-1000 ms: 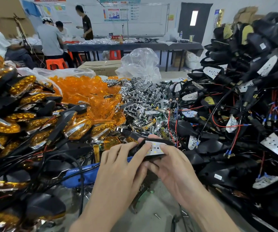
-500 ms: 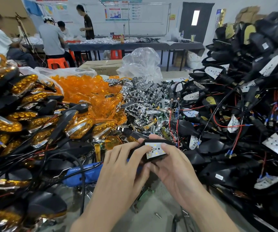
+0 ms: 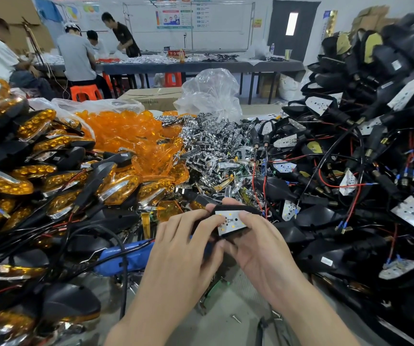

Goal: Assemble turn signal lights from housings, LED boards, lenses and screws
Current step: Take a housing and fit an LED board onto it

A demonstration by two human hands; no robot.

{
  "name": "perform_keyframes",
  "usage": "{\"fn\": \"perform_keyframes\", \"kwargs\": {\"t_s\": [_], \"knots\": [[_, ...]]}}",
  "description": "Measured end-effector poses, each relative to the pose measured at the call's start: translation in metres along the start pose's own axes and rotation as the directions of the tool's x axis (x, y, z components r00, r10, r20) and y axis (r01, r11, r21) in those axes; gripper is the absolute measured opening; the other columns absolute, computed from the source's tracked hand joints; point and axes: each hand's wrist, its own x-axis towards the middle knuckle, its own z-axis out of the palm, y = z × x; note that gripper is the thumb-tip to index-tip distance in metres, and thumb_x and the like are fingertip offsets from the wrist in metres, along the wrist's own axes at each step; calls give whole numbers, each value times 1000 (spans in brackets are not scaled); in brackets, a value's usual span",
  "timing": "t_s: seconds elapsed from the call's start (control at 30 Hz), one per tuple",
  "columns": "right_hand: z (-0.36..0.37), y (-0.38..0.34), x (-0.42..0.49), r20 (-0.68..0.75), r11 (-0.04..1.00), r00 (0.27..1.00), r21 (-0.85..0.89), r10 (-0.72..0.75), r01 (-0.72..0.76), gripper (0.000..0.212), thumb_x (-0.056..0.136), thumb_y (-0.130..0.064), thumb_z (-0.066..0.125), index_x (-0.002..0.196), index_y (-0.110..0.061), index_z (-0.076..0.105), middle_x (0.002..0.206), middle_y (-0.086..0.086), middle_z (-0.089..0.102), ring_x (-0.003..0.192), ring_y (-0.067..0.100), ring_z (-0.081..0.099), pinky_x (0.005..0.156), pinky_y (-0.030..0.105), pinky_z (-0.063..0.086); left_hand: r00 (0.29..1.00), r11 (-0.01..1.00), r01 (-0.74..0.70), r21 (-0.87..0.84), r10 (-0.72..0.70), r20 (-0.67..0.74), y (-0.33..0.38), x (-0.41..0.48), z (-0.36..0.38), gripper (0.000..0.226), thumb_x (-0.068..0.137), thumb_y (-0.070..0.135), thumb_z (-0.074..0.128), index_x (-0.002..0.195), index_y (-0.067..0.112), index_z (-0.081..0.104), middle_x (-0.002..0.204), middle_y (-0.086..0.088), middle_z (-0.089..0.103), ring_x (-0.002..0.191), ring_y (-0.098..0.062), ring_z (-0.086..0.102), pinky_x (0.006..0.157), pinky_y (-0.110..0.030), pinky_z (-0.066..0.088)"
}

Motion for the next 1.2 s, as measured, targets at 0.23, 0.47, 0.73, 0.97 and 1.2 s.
{"fn": "perform_keyframes", "kwargs": {"t_s": [0.23, 0.47, 0.73, 0.97, 1.2], "knots": [[-4, 3, 3, -64, 998, 997, -54, -31, 27, 27, 98, -13, 54, 109, -9, 79, 112, 24, 74, 81, 33, 74, 62, 30, 60, 1000, 1000, -1, 16, 1, 12, -1, -1, 2, 35, 94, 39, 50, 128, 29, 50, 127, 6, 53, 112, -18, 51, 89, -36, 44], [-10, 13, 9, -124, 978, 986, -190, -109, 84, 29, 87, -22, 55, 102, -21, 80, 107, 17, 77, 86, 26, 77, 68, 30, 60, 997, 999, 35, 11, -36, 72, 1, -2, 4, 34, 96, 40, 45, 129, 30, 50, 126, 7, 56, 111, -16, 54, 92, -34, 45], [-16, 13, 14, -196, 971, 967, -205, -165, 124, 32, 107, -6, 44, 102, -8, 76, 102, 18, 77, 92, 26, 76, 69, 35, 63, 976, 958, 209, -198, -191, 107, 2, 9, -13, 35, 103, 49, 33, 136, 42, 42, 131, 25, 45, 128, 3, 38, 106, -16, 29], [-19, 9, 15, -251, 972, 948, -184, -194, 150, 29, 107, -3, 43, 101, -6, 71, 91, 13, 77, 81, 24, 77, 63, 32, 62, 907, 842, 419, -339, -403, 120, -31, 53, -35, 19, 102, 43, 44, 117, 47, 55, 107, 27, 59, 105, 10, 54, 83, -14, 44], [-27, 7, 17, -314, 955, 918, -245, -241, 167, 20, 106, -3, 42, 118, -2, 58, 106, 21, 67, 77, 16, 73, 60, 28, 60, 810, 904, 427, 26, -395, 433, -65, 86, -17, 28, 104, 32, 45, 130, 28, 55, 100, 16, 58, 86, -1, 59, 74, -22, 54]]}}
